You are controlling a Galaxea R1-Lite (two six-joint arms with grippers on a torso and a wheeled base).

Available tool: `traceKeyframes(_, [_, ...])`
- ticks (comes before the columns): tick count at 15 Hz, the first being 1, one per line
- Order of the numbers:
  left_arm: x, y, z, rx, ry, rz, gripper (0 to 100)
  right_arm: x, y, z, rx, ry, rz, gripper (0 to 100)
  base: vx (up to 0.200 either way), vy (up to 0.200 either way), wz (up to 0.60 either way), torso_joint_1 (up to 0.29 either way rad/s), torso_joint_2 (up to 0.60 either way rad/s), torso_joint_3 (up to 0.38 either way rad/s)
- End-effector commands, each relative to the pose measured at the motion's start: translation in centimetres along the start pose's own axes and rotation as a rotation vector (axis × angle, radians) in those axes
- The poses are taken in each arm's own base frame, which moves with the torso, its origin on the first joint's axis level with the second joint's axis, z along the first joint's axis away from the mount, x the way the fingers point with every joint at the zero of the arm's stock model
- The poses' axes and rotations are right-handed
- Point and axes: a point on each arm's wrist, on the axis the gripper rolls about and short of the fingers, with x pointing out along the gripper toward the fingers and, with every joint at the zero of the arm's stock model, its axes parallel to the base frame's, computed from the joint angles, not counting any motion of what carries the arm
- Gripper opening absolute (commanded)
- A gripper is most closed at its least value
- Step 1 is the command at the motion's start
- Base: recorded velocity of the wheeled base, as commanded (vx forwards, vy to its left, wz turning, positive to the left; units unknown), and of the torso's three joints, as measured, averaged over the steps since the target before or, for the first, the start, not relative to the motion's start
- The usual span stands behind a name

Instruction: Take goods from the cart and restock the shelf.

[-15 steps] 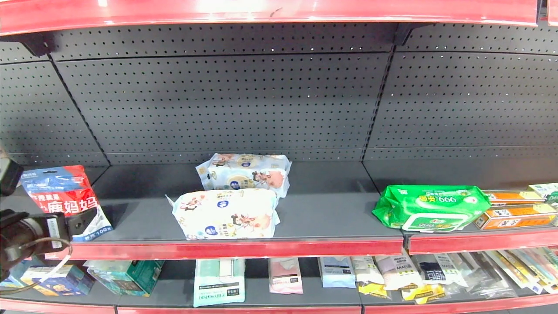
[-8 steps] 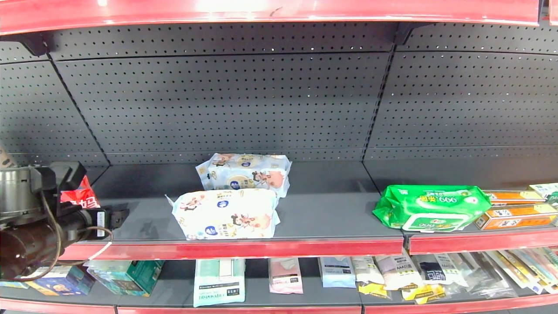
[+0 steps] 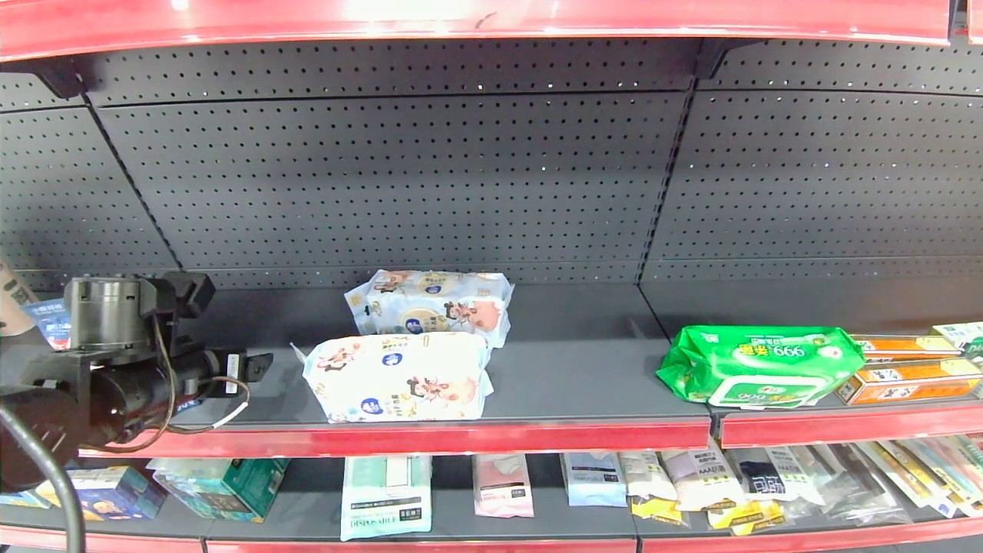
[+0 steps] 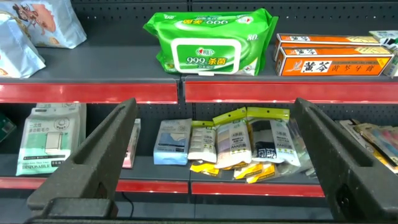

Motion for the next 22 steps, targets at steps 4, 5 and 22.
traceKeyframes(4, [1.0,-1.4,-0.3,0.028,0.025,-0.034,100,0.0,0.0,0.0,0.000,0.001,0.001,100,0.000,0.000,0.00,0.000,0.00,0.000])
traceKeyframes(5, [1.1,-1.8,-0.2,0.031,0.023,-0.043,100,0.0,0.0,0.0,0.000,0.000,0.001,100,0.000,0.000,0.00,0.000,0.00,0.000])
traceKeyframes(22, [2.2,-5.4,0.5,0.091,0.008,-0.136,100,0.0,0.0,0.0,0.000,0.001,0.001,100,0.000,0.000,0.00,0.000,0.00,0.000])
